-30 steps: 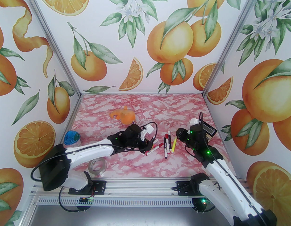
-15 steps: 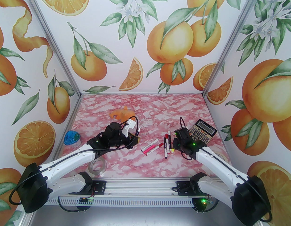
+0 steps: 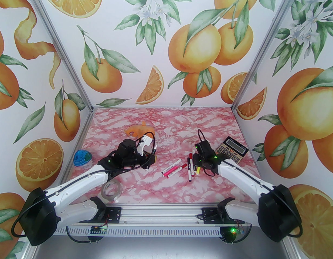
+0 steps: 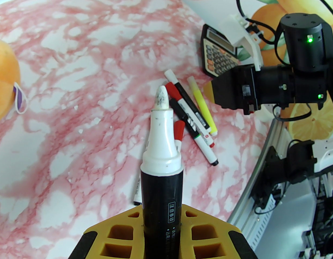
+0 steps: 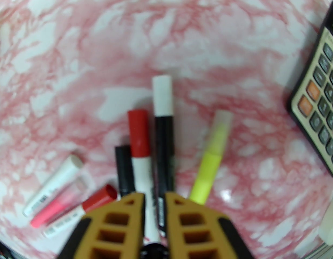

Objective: Open the pen caps

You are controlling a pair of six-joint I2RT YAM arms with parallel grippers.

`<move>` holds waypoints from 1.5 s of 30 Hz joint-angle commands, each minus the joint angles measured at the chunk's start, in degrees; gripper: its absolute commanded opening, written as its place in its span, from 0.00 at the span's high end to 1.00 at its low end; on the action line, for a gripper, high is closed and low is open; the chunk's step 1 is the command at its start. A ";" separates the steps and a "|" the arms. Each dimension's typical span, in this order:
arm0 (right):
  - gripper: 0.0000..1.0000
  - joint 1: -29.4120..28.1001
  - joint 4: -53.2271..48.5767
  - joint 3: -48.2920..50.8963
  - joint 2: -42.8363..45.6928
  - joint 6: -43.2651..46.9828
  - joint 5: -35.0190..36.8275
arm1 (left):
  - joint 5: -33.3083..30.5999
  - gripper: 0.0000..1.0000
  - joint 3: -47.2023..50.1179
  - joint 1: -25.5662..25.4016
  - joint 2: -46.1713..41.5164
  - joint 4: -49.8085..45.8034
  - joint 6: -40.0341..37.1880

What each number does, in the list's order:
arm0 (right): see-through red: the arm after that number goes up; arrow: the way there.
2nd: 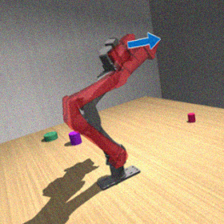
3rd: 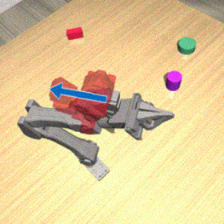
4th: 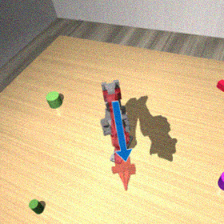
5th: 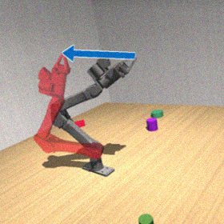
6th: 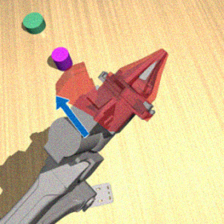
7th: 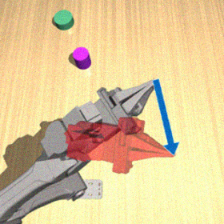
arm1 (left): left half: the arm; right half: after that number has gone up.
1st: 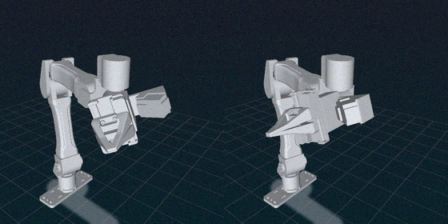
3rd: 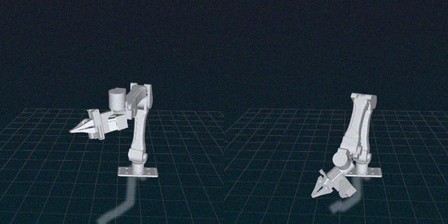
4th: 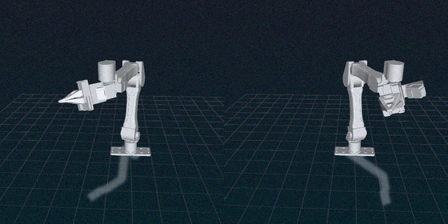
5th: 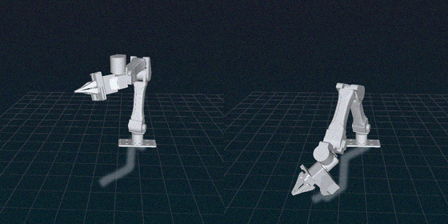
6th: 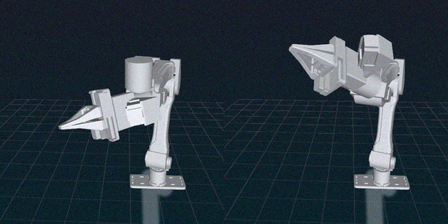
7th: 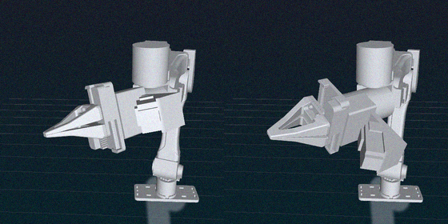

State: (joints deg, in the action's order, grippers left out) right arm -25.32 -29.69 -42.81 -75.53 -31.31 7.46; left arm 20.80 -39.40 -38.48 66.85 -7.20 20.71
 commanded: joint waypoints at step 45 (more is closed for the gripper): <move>0.89 -11.08 3.73 -29.85 -35.41 -5.93 5.86 | -7.69 0.99 4.30 2.60 -1.11 -6.86 3.26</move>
State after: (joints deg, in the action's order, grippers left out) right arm -35.99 -26.00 -69.28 -110.26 -37.26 10.39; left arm 12.64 -36.14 -36.01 66.04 -15.18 23.68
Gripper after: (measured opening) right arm 0.170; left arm 0.178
